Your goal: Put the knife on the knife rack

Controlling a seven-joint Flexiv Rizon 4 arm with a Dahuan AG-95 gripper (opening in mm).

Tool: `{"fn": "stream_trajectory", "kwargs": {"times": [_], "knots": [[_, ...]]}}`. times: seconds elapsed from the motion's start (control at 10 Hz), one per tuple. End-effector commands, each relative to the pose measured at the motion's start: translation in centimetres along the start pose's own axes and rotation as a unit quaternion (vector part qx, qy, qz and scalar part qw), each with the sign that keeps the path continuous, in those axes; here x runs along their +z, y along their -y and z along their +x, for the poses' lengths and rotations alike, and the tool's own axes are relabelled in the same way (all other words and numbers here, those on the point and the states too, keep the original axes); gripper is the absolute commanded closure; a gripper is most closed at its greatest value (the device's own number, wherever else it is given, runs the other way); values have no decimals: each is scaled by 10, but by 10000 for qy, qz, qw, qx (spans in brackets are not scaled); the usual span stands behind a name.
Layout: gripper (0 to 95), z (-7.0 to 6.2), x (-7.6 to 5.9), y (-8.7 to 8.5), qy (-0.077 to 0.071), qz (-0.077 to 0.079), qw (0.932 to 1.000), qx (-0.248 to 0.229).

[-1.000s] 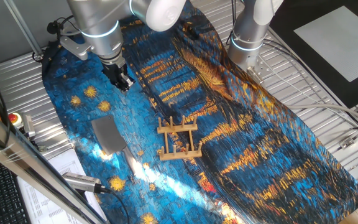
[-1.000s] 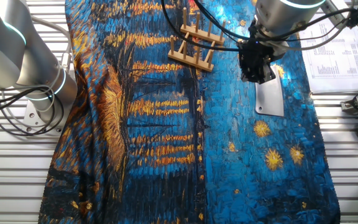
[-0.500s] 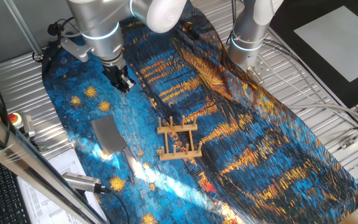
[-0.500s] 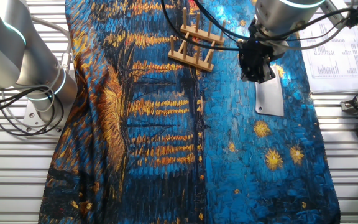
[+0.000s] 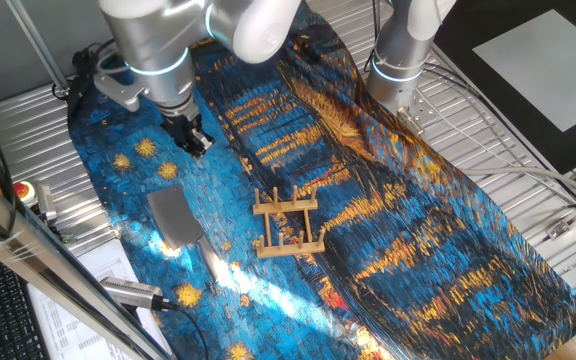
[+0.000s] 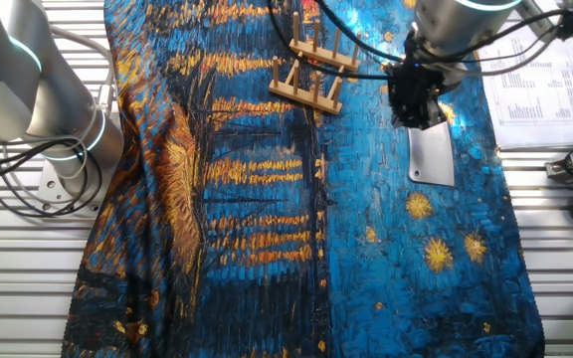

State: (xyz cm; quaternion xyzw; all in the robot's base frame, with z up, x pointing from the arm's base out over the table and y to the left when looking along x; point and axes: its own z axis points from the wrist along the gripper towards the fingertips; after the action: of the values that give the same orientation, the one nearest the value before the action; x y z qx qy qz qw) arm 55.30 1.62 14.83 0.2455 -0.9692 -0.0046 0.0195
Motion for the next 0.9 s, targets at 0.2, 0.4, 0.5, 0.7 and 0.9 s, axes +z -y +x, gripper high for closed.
{"fn": "stream_trajectory", "kwargs": {"times": [0.2,0.4,0.5,0.7,0.9], "knots": [[950,-28,7,2,24,19,9945,-1050],[950,-46,9,-7,19,33,9866,-1632],[950,-52,10,-11,4,51,9853,-1710],[950,-61,14,-18,-22,114,9847,-1740],[950,-63,23,-18,123,171,9797,-1993]]}}
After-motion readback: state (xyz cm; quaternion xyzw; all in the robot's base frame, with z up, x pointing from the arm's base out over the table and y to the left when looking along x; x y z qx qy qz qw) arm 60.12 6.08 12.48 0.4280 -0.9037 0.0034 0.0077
